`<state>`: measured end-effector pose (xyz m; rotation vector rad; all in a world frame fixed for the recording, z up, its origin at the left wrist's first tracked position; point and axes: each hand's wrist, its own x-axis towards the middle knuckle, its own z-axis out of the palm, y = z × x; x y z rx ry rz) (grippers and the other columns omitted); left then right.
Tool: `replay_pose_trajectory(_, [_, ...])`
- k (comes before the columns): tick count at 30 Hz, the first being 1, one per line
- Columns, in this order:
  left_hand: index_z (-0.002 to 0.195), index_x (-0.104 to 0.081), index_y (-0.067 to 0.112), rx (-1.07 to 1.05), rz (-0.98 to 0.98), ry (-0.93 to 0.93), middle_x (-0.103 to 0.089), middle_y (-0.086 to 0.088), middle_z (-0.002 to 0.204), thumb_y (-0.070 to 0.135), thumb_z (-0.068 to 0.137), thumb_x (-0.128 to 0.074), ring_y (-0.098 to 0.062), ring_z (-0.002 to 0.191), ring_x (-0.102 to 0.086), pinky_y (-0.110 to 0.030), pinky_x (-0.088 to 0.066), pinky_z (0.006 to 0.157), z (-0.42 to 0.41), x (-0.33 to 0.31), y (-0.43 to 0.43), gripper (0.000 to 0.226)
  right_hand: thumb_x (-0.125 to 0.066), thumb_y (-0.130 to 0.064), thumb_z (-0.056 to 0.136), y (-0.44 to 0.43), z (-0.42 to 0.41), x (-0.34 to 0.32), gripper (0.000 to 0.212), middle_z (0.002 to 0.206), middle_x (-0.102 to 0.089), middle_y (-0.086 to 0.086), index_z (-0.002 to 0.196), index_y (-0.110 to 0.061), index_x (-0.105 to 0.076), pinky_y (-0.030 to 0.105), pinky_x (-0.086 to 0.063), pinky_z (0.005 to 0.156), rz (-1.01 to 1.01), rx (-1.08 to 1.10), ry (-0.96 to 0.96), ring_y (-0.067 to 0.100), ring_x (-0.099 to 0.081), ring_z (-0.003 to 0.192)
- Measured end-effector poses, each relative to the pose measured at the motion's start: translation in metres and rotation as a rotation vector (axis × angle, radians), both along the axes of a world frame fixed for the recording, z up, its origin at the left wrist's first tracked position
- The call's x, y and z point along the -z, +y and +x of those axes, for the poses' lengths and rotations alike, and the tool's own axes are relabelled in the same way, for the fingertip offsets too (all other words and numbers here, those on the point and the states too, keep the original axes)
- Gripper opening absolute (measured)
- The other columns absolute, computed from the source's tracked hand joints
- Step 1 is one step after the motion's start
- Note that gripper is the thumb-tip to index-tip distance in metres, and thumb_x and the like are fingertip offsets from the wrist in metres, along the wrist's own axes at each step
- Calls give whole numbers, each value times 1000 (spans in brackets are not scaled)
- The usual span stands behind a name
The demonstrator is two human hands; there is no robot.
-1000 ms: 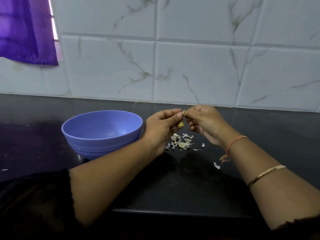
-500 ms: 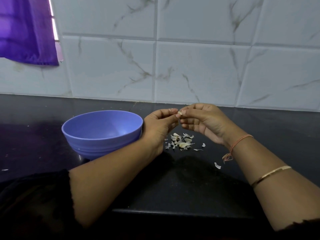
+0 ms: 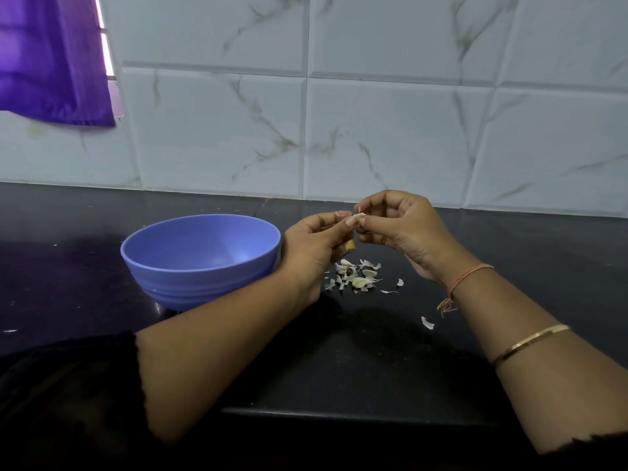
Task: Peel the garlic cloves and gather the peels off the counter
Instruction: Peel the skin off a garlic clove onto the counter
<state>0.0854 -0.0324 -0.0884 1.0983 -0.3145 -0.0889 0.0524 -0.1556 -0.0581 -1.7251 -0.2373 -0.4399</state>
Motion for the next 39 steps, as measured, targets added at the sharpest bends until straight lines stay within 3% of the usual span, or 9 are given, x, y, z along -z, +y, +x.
replay_pose_trajectory(4, [85, -64, 10, -7, -19, 6, -68, -3, 79, 5, 83, -64, -7, 66, -64, -15, -52, 58, 1, 0, 1, 5, -57, 10, 81, 0, 1, 0, 16, 76, -63, 11, 88, -3, -61, 24, -57, 66, 23, 6, -7, 13, -63, 62])
replay_pose_trajectory(10, [87, -64, 9, -10, -39, -18, -68, -3, 80, 4, 83, -63, -9, 70, -65, -17, -55, 66, 1, 0, 0, 6, -60, 6, 82, 0, 3, 2, 10, 73, -63, 13, 92, 5, -61, 23, -57, 63, 49, 9, 30, 15, -61, 63])
replay_pose_trajectory(15, [90, -64, 8, -9, -30, -19, -69, -2, 82, 5, 85, -62, -9, 74, -65, -17, -55, 69, 0, 0, 1, 7, -61, -4, 85, 0, 5, 5, 7, 69, -62, 11, 79, 0, -62, 23, -56, 60, 1, 45, 97, 15, -59, 60])
replay_pose_trajectory(21, [93, -66, 8, -51, 43, -25, -68, -5, 86, 8, 84, -64, -13, 79, -63, -22, -55, 74, 1, 2, 0, 9, -59, -4, 86, 0, 4, 5, 7, 67, -59, 9, 80, -1, -61, 21, -54, 55, -5, 20, 87, 13, -57, 58])
replay_pose_trajectory(31, [78, -65, 9, -66, 97, -50, -62, 3, 59, 4, 85, -63, -9, 62, -53, -16, -51, 60, -4, 0, -2, 9, -60, -6, 84, 0, 8, 8, 11, 63, -57, 7, 72, -6, -60, 18, -48, 49, -140, 104, 24, 10, -51, 53])
replay_pose_trajectory(39, [79, -63, 8, -37, 94, -23, -60, -2, 69, 5, 87, -60, -8, 66, -57, -16, -54, 62, -5, -1, -1, 9, -62, -7, 82, -2, 10, 8, 9, 59, -55, 5, 75, -1, -62, 14, -43, 47, -204, 127, -25, 8, -48, 52])
